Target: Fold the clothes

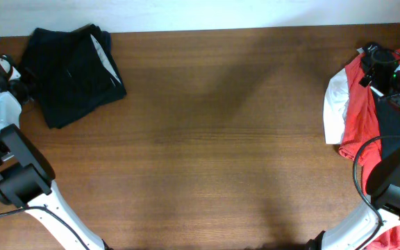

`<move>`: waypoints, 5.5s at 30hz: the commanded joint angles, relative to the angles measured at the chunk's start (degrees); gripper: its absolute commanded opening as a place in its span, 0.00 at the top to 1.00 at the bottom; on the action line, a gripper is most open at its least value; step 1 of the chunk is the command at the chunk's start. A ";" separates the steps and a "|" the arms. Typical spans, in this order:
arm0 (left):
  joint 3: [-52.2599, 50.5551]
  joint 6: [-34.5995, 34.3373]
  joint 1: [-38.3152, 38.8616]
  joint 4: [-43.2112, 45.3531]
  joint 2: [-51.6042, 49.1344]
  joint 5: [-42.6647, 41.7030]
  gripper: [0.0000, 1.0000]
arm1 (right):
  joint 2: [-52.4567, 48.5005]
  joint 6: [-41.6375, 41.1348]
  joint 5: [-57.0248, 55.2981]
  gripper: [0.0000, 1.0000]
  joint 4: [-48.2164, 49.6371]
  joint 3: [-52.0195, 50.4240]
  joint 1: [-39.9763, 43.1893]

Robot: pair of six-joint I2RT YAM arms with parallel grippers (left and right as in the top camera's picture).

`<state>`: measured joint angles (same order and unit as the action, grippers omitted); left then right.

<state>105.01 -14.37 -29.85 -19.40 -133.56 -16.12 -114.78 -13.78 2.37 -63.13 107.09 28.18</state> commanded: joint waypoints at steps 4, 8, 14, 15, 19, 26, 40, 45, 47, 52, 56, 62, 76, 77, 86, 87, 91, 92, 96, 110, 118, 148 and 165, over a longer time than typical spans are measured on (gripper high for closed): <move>1.66 -0.13 6.86 -2.47 9.55 -1.03 0.99 | 1.05 -0.68 -0.50 0.01 -0.04 0.70 -0.04; 1.66 -0.13 9.40 -4.79 9.62 -1.01 0.99 | 1.05 -0.68 -0.50 0.01 -0.04 0.70 -0.04; 4.83 11.30 12.24 -3.30 9.62 7.02 0.99 | 1.05 -0.68 -0.50 0.01 -0.04 0.70 -0.04; 6.82 15.02 12.55 -3.39 9.62 7.02 0.99 | 1.05 -0.68 -0.50 0.01 -0.04 0.70 -0.04; 12.57 21.59 14.08 -0.98 9.62 6.97 0.99 | 1.05 -0.68 -0.50 0.01 -0.04 0.70 -0.04; 12.59 25.77 14.53 7.74 8.39 15.04 0.99 | 1.05 -0.68 -0.50 0.01 -0.04 0.70 -0.04; 12.57 26.08 11.47 15.76 -2.86 22.21 0.99 | 1.05 -0.66 -0.50 0.01 -0.04 0.70 -0.04; 12.57 25.99 8.81 10.54 -4.02 23.23 0.51 | 1.05 -0.68 -0.50 0.01 -0.04 0.70 -0.04; 12.59 25.55 8.74 8.94 -3.30 23.65 0.27 | 1.05 -0.68 -0.50 0.01 -0.04 0.70 -0.04; 12.59 17.57 11.93 -1.14 3.85 10.21 0.02 | 1.05 -0.68 -0.50 0.01 -0.04 0.70 -0.04; 12.57 17.64 14.78 2.56 1.90 9.75 0.78 | 1.05 -0.68 -0.50 0.01 -0.04 0.70 -0.04; 12.57 17.64 11.37 2.99 -8.00 25.18 0.98 | 1.05 -0.66 -0.50 0.01 -0.04 0.70 -0.04; 12.59 17.57 14.01 -7.52 4.76 15.13 0.34 | 1.05 -0.66 -0.50 0.01 -0.04 0.70 -0.04; 12.57 17.57 15.69 -10.23 4.33 13.70 0.27 | 1.05 -0.66 -0.50 0.01 -0.04 0.70 -0.04; 12.24 12.41 19.10 -27.30 -6.16 11.82 0.25 | 1.05 -0.68 -0.50 0.01 -0.04 0.70 -0.04; 12.26 12.39 19.10 -29.51 -6.14 7.17 0.25 | 1.05 -0.68 -0.50 0.01 -0.04 0.70 -0.04; 12.26 12.41 19.10 -31.85 -3.52 0.66 0.25 | 1.05 -0.66 -0.50 0.01 -0.04 0.70 -0.04; 12.26 12.41 19.10 -32.54 -2.36 0.66 0.25 | 1.05 -0.68 -0.50 0.01 -0.04 0.70 -0.04; 12.26 12.41 19.10 -34.67 5.18 0.90 0.13 | 1.05 -0.68 -0.50 0.01 -0.04 0.70 -0.04; 12.26 17.84 -1.84 -26.14 5.70 -4.02 0.01 | 1.05 -0.68 -0.50 0.01 -0.04 0.70 -0.04; 12.26 17.90 -1.81 -20.76 -3.91 -4.09 0.01 | 1.05 -0.68 -0.50 0.01 -0.04 0.70 -0.04; 29.14 28.87 12.11 -15.54 -4.15 26.91 0.99 | 1.05 -0.68 -0.50 0.01 -0.04 0.70 -0.04; 29.20 25.18 11.76 -17.46 -2.21 25.83 0.01 | 1.05 -0.68 -0.50 0.01 -0.04 0.70 -0.04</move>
<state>132.88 13.82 -20.93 -37.23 -142.78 14.15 -114.78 -13.74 2.37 -63.16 107.09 28.18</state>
